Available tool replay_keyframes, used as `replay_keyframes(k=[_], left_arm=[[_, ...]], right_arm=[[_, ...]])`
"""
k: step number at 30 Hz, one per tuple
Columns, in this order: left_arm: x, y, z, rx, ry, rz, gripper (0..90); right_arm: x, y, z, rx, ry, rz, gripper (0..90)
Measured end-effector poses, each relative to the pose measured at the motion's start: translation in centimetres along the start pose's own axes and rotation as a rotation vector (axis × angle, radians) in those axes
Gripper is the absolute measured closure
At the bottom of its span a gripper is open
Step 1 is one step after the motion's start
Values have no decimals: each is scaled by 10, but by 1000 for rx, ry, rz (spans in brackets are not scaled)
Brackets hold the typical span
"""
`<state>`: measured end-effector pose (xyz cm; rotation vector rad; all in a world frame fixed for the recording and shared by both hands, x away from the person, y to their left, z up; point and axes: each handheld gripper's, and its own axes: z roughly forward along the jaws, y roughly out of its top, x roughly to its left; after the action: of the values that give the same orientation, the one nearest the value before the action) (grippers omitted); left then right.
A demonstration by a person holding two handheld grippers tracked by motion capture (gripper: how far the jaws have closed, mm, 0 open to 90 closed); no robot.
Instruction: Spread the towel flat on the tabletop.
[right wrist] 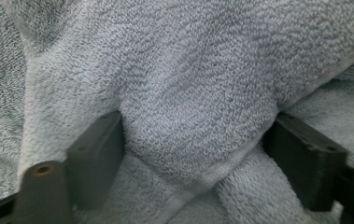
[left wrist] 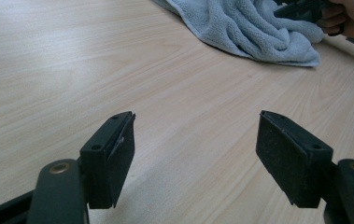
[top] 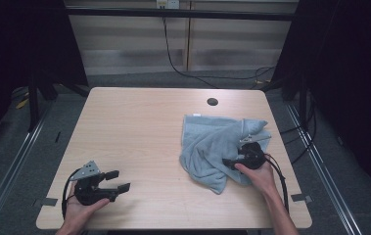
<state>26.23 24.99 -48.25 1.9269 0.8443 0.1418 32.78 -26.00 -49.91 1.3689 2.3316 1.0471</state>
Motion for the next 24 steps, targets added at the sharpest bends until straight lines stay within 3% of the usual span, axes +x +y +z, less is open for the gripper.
replay_keyframes(k=[6, 14, 16, 17, 24], left_arm=[[-1, 0, 0, -5, 1, 0, 283], [0, 0, 0, -2, 3, -2, 283], [0, 0, 0, -3, 3, -1, 283], [0, 0, 0, -3, 3, -1, 283], [0, 0, -1, -6, 4, -3, 284]], right_arm=[[14, 1, 1, -8, 59, -27, 568], [42, 5, 12, -11, 114, -65, 592], [59, 8, 18, -8, 147, -93, 592], [59, 8, 18, -8, 147, -93, 592], [94, 10, 28, 1, 213, -140, 589]])
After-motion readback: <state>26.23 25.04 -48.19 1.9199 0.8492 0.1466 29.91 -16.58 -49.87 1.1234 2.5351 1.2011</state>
